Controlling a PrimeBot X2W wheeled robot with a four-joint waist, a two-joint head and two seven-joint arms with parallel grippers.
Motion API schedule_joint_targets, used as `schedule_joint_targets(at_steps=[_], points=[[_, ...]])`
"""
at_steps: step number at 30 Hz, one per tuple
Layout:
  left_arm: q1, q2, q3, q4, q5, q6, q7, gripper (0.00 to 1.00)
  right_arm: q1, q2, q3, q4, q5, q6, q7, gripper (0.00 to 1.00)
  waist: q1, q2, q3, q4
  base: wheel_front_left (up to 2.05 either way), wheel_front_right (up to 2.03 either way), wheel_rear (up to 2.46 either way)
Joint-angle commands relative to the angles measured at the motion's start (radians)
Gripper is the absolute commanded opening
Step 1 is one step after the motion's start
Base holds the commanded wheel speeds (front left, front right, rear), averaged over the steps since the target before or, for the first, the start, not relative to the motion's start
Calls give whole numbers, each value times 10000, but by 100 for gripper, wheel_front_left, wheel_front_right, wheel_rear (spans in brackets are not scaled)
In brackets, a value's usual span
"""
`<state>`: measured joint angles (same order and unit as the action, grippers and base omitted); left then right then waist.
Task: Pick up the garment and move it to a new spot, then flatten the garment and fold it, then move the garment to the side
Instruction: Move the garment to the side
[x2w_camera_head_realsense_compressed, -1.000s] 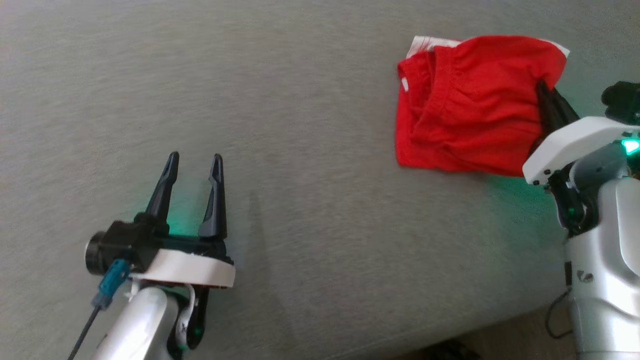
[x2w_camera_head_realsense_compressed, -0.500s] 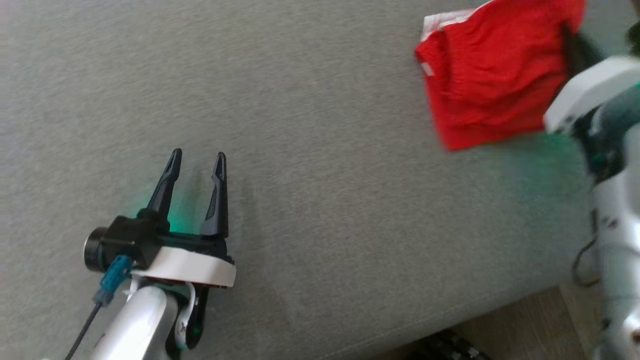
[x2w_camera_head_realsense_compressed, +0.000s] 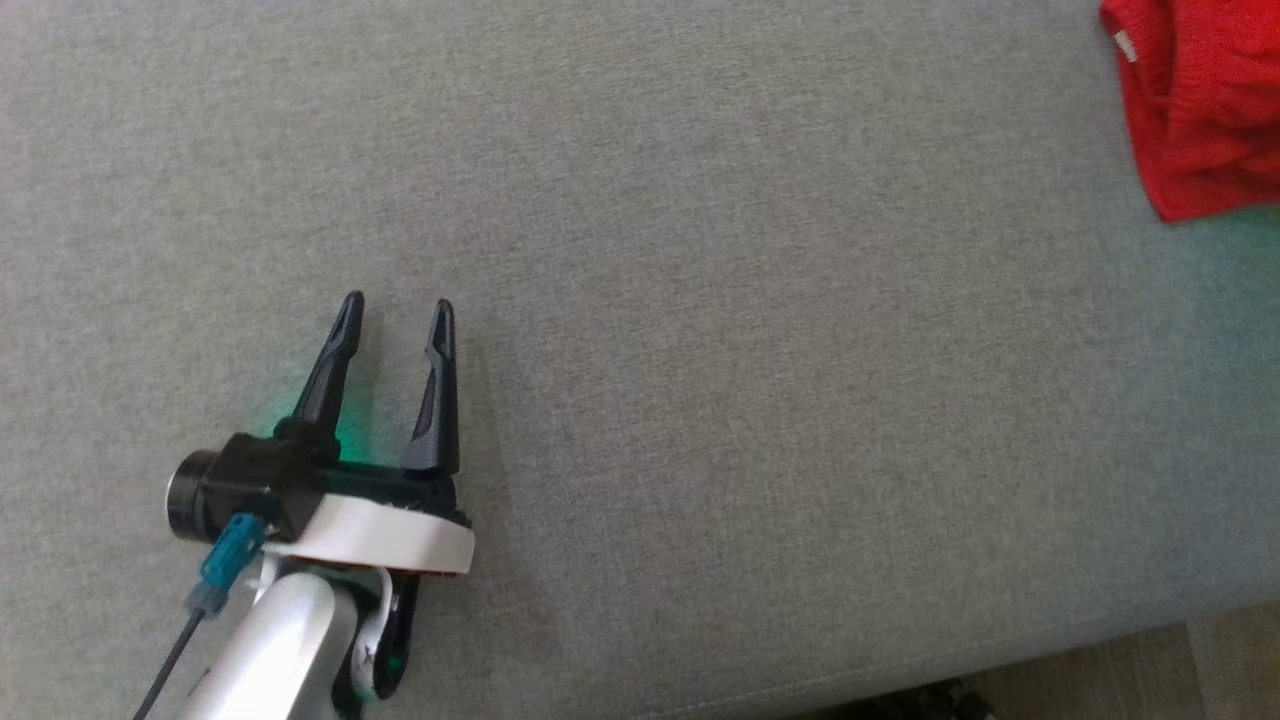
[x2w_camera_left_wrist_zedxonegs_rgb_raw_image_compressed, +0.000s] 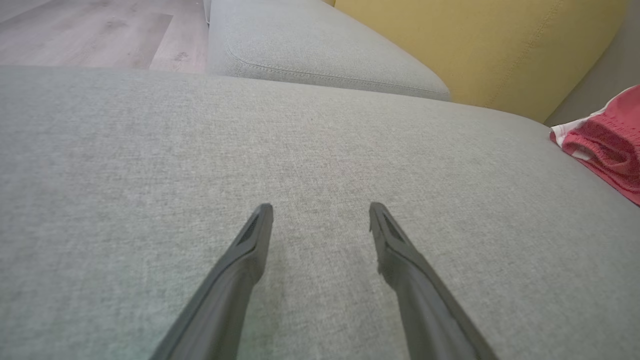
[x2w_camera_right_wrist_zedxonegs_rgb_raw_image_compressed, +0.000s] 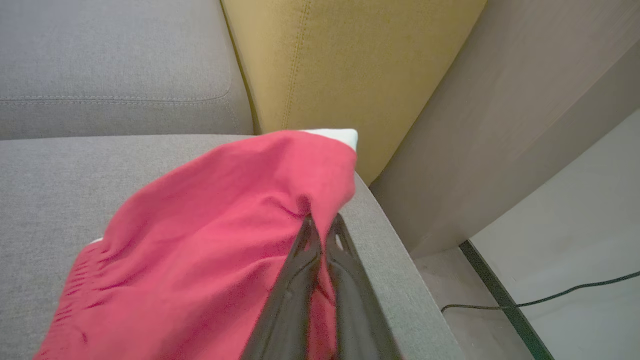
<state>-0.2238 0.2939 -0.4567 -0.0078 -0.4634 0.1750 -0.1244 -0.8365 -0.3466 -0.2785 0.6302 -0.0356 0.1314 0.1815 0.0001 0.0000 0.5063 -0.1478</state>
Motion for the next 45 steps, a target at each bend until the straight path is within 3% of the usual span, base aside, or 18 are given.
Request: schedule_joint_targets(at_steps=[1,6,13,21,32,38,45], points=[[-117,119,233,-320,60,28,-54,100,-302,-132,-7,-243,-29,-7,-192,100,-1,0,5,26,0,0,0],[-143,70,232,-194,15,61,-122,100,-415,401,296,-2,-132,-7,-1193,100,-1,0,-125,-18,0,0,0],[-161,-62,170,96,-132,-12,-249,100,-309,849,1678,13,292,-7,-1646,100,-1,0,-591,-25,0,0,0],[141,-246,436,700,-539,-15,-719,100,558,1427,2971,-697,794,-7,-1961,100,-1,0,-1999,310,0,0,0],[1182,-421,945,1496,-1083,38,-1172,100,3693,2757,2954,-2296,650,-7,-2693,100,-1,0,-4026,1174,0,0,0],[1781,-425,1027,1755,-1144,74,-1252,100,5499,2948,2916,-3310,476,-7,-2874,100,-1,0,-4628,1612,0,0,0],[2291,-520,1019,1859,-1242,-20,-1304,100,7830,2960,3155,-4781,1348,-7,-2940,100,-1,0,-5072,2035,0,0,0]])
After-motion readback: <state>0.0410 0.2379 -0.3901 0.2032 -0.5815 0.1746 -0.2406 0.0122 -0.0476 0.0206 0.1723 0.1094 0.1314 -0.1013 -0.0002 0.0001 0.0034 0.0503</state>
